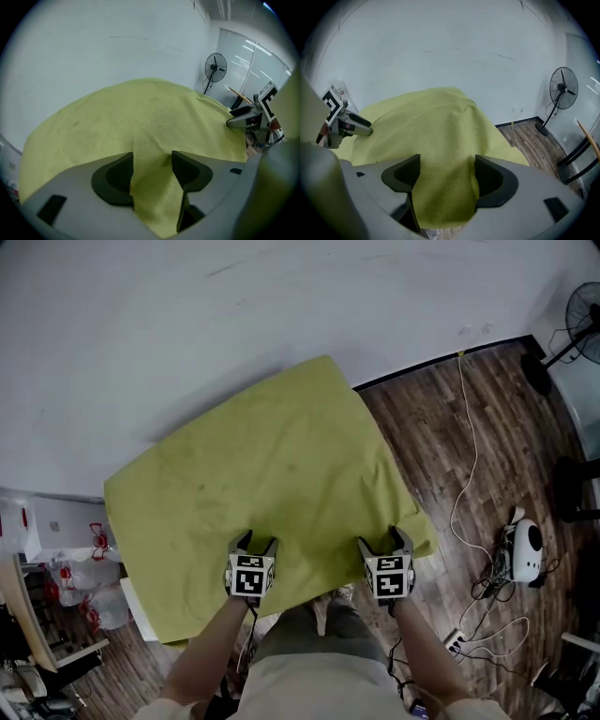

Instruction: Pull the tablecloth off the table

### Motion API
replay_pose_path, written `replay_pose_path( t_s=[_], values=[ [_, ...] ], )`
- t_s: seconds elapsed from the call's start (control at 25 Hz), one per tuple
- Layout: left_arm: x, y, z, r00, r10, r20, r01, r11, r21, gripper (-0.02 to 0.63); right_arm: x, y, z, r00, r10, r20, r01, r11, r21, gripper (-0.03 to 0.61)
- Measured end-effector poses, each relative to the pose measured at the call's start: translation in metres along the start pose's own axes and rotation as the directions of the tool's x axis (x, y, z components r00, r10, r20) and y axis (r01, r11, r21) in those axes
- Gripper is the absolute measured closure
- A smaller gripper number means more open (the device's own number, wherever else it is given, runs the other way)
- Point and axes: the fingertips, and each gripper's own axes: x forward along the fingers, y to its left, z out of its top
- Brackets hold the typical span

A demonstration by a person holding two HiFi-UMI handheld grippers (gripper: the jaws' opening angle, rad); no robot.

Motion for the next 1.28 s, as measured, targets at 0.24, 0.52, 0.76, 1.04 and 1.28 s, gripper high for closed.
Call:
replay_pose_path(
  t_s=[0.24,0.52,0.76,1.04,1.28],
  values=[
    [-0.005,-0.009,0.011,0.999,0.005,0.032,-0.005,1.000,0.000,0.426,-0.005,0.016,-0.003,0.998,0.055,-0.025,-0.056,0.998,-0.040,0.403],
    [-0.015,-0.008,0.014,0.998,-0.055,0.019,0.057,0.992,-0.109,0.588,-0.013,0.036,-0.001,0.984,0.181,-0.003,-0.180,0.982,0.057,0.538],
    [-0.063,-0.001,0.045,0.988,-0.090,0.126,0.102,0.990,-0.097,0.591,-0.053,0.044,0.041,0.969,0.213,0.125,-0.225,0.970,0.091,0.540],
    [-0.141,0.009,0.104,0.934,-0.073,0.350,0.119,0.987,-0.111,0.592,-0.129,0.045,0.122,0.911,0.195,0.364,-0.239,0.968,0.081,0.540],
    [-0.222,0.017,0.169,0.840,-0.057,0.539,0.104,0.993,-0.056,0.592,-0.220,0.056,0.199,0.798,0.208,0.566,-0.253,0.968,0.000,0.540]
  ],
)
